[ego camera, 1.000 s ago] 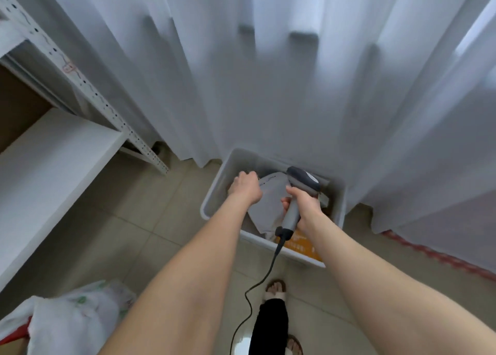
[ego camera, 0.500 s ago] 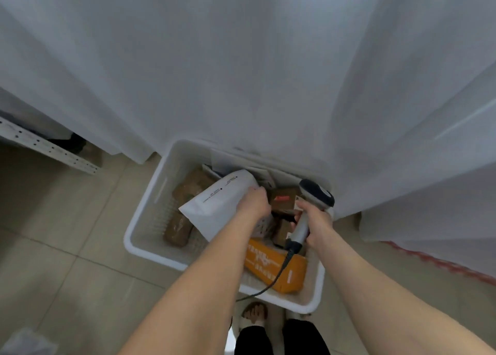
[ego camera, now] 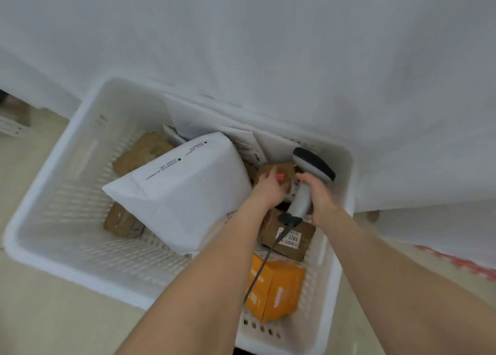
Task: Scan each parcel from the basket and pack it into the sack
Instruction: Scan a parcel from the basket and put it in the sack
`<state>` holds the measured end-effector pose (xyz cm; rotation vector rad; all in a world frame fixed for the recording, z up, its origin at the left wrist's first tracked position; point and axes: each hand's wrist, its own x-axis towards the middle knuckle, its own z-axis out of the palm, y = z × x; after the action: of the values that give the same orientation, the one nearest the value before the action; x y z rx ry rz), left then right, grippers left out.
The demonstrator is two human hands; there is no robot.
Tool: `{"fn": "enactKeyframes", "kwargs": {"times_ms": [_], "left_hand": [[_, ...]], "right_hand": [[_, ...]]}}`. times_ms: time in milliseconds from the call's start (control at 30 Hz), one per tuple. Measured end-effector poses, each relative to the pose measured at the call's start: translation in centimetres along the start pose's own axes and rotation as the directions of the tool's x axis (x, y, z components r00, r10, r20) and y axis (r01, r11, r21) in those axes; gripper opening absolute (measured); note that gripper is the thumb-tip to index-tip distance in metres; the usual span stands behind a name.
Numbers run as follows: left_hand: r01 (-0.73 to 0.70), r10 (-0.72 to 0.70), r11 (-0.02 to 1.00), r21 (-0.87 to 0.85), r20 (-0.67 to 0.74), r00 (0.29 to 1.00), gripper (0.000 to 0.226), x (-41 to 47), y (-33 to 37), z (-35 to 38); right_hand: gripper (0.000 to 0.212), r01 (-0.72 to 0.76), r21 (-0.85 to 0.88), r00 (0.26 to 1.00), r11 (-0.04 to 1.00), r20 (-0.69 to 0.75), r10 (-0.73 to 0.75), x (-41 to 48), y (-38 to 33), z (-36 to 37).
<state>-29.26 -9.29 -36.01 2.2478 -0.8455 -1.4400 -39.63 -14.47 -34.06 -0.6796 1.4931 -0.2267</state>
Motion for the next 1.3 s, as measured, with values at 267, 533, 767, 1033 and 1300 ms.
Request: {"fn": "enactKeyframes", "kwargs": {"times_ms": [267,533,767,1033,1300], "left_hand": [[0.074,-0.064,0.901,-0.427,0.038,0.997,0.054,-1.7,0.4,-0.9],[0.107,-0.182,0.802,-0.588,-0.069,0.981,0.039,-9.5,1.7,-7.2],[0.159,-0.463,0.619,-0.769,-0.194,0.865,0.066,-19.6,2.7,-16.4],[0.04,-0.517,0.422,-0.906,-0.205,0.831,0.039,-33.6,6.1,-28.3],[-0.015,-0.405,0.605,-0.796,-0.323,0.855,0.074,-45.6,10.1,-36.1]], "right_hand": [[0.033,0.04,0.011,0.997,0.999,0.072,-0.041,-1.9,0.2,-0.2],[0.038,0.07,0.011,0.995,0.997,0.068,-0.071,-10.2,-1.2,2.5],[0.026,0.031,0.141,0.992,0.989,0.117,-0.048,-21.2,-6.9,7.2],[0.042,0.105,0.087,0.956,0.991,0.267,-0.125,-35.8,-14.6,13.5],[0.039,0.188,0.04,0.906,0.981,0.378,-0.189,-47.7,-19.4,15.8]]}}
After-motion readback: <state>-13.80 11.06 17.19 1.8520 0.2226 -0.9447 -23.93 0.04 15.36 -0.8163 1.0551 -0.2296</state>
